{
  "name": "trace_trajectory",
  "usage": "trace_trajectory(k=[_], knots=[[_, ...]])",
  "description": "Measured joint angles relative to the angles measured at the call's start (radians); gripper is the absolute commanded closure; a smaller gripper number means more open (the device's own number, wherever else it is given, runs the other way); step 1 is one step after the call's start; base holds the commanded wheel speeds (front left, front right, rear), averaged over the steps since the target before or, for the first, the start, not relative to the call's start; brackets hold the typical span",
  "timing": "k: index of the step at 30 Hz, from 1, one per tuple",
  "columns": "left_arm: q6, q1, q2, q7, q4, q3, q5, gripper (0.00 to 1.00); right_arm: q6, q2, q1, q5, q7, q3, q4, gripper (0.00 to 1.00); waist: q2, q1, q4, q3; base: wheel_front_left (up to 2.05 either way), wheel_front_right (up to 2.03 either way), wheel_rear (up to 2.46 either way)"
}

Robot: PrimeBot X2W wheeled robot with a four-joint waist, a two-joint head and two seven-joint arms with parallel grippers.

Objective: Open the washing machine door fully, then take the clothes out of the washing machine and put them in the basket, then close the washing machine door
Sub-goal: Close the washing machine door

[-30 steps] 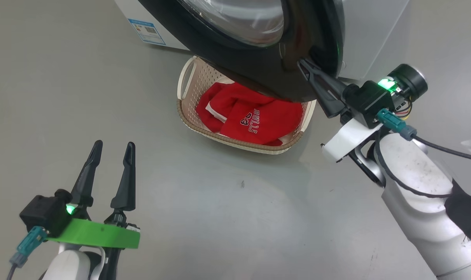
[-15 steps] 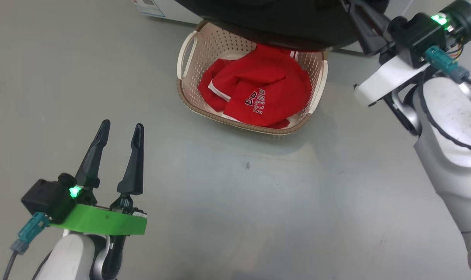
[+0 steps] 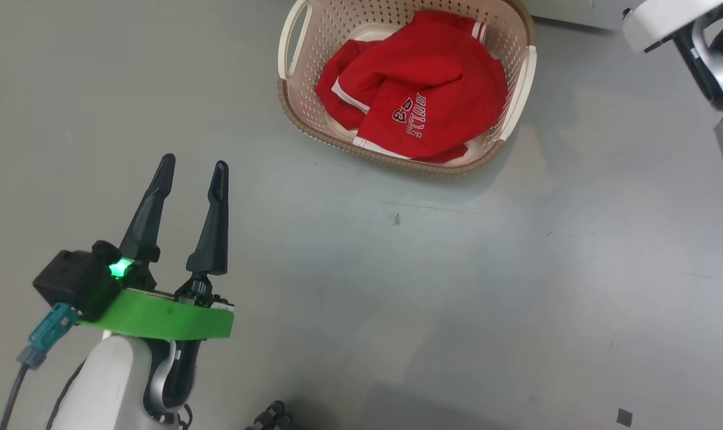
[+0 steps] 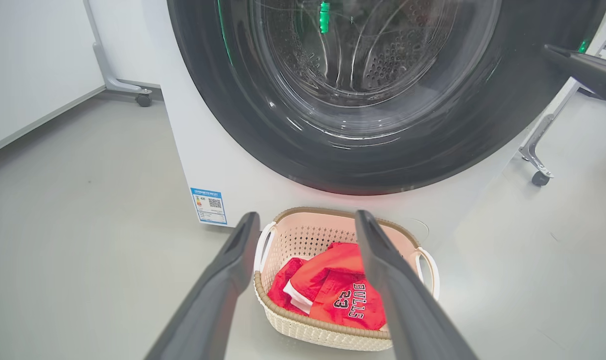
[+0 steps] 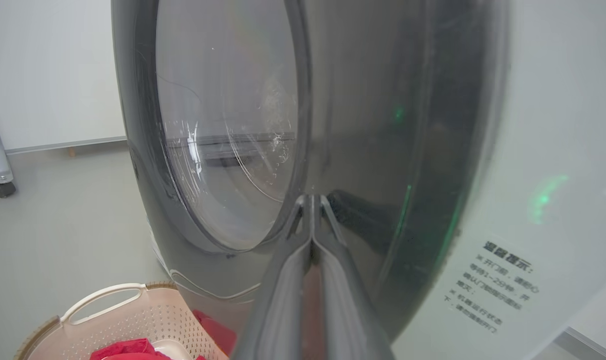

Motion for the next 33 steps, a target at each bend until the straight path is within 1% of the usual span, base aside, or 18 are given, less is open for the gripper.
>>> trace_trajectory(k=[8, 16, 19, 26, 32, 33], knots=[[0.000, -0.033, -0.004, 0.000, 0.003, -0.005, 0.000, 0.00, 0.000, -0.029, -0.083, -0.007, 0.009, -0.014, 0.044, 1.00, 0.0000, 0.0000, 0.023, 0.038, 0.00, 0.00, 0.00], [0.000, -0.037, -0.016, 0.000, 0.019, -0.013, -0.001, 0.00, 0.003, -0.021, -0.119, -0.018, -0.001, -0.017, 0.081, 1.00, 0.0000, 0.0000, 0.038, 0.050, 0.00, 0.00, 0.00], [0.000, -0.040, -0.018, 0.000, 0.032, -0.017, -0.001, 0.00, 0.003, -0.015, -0.120, -0.017, -0.021, -0.021, 0.111, 1.00, 0.0000, 0.0000, 0.042, 0.043, 0.00, 0.00, 0.00], [0.000, -0.040, -0.017, 0.000, 0.041, 0.008, -0.001, 0.00, 0.000, 0.000, -0.114, -0.014, -0.051, -0.023, 0.163, 1.00, 0.0000, 0.0000, 0.035, 0.018, 0.00, 0.00, 0.00], [0.000, -0.041, -0.015, 0.000, 0.044, 0.012, 0.000, 0.00, -0.003, -0.002, -0.070, -0.012, -0.066, -0.023, 0.194, 1.00, 0.0000, 0.0000, 0.018, -0.015, 0.00, 0.00, 0.00], [0.000, -0.041, -0.014, 0.000, 0.046, 0.012, 0.000, 0.00, -0.008, -0.002, -0.057, -0.012, -0.072, -0.023, 0.199, 1.00, 0.0000, 0.0000, 0.014, -0.022, 0.00, 0.00, 0.00]])
